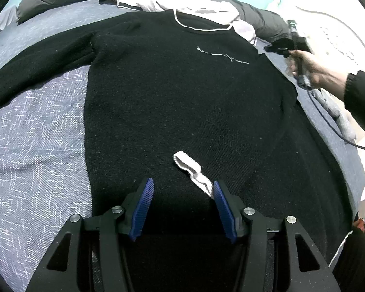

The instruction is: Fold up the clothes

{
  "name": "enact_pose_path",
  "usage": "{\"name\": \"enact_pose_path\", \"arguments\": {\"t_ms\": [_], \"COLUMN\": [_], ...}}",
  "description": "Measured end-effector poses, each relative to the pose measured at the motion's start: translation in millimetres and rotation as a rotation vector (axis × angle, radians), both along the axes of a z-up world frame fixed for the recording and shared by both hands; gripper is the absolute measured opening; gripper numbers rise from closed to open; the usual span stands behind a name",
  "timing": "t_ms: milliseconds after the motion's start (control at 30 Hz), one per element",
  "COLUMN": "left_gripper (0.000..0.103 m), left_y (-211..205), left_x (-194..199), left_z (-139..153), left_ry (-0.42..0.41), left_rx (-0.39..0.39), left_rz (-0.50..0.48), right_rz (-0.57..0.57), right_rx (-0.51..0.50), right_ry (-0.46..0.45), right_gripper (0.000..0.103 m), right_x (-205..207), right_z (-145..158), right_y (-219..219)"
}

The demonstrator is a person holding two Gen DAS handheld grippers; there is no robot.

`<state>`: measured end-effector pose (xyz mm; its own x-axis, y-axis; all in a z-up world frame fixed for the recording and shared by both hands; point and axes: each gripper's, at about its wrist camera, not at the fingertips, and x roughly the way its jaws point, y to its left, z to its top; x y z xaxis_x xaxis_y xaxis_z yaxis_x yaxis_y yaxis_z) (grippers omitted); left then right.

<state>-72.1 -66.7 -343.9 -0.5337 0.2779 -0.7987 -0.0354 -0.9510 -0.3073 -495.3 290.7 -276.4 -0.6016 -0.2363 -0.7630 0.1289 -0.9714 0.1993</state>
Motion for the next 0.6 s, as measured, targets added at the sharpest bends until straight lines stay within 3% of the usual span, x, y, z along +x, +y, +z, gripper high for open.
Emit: {"name": "enact_pose_path", "arguments": {"t_ms": [133,267,367,467,600], "left_gripper": [0.055,0.055,0.055,0.056,0.056], "left_y": [-1,1,1,2,4], "left_x": [1,-1,-3,-7,-11], "left_z": [1,0,0,-1,-2], "left_ry": [0.001,-0.001,-0.004,-0.005,-0.004], "left_rx": [0.0,-0.003,-0.005,-0.007,-0.005], "left_rz": [0.001,0.001,0.002,0.002,0.0], "right_rz": [0.105,0.222,0.177,0.095,0.088], "right_rx": [-0.046,-0.011,0.041,-0.051,-0.097], "right_ry": [-0.031,-0.134,-0.149,-0.083,-0.054], "right_gripper": [0.004,0.004,0.004,0.005,0.01], "right_x": [15,39,47,64,101], "right_z": [3,-16,-26,-17,-10], "right_y": [8,-1,5,32,57]}}
